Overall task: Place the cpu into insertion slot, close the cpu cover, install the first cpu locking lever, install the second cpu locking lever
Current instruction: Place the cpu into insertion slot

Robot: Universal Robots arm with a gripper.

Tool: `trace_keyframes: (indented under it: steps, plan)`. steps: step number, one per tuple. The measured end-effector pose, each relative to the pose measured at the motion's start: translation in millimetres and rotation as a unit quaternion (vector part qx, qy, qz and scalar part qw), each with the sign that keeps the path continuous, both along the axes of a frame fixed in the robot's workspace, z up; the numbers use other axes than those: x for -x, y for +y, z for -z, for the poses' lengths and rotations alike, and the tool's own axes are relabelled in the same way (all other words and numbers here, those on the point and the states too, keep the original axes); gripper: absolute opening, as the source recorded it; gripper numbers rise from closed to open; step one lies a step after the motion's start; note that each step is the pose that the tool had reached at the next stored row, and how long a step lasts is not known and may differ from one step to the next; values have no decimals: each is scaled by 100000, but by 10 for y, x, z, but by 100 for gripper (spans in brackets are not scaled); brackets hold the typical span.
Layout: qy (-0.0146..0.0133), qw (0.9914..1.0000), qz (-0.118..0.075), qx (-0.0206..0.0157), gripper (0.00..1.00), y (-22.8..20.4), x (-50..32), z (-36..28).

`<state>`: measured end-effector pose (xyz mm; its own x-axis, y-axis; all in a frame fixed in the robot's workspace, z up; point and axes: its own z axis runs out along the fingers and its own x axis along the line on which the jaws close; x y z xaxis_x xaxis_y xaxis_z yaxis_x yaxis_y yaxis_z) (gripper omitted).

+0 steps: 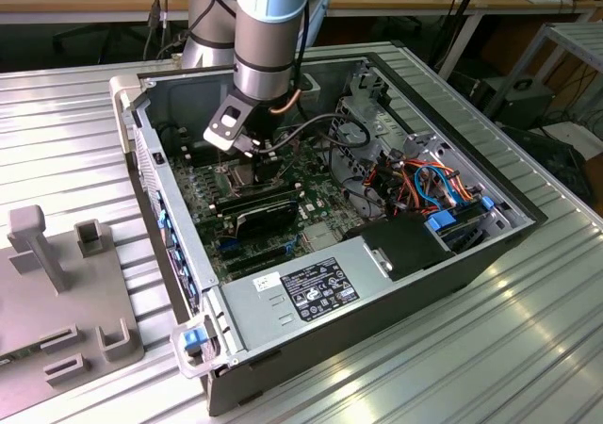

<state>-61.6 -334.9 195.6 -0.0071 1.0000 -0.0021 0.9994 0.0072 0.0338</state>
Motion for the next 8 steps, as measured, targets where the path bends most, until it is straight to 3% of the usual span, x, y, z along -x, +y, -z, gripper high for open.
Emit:
trace_keyframes:
  steps: [4, 6, 8]
  plan:
    - [-45, 100000, 0, -29, 55, 2, -1, -9]
    - [-324, 99999, -5, -69, 55, 7, -9, -31]
    - [-318, 99999, 2, -21, 55, 7, -6, -51]
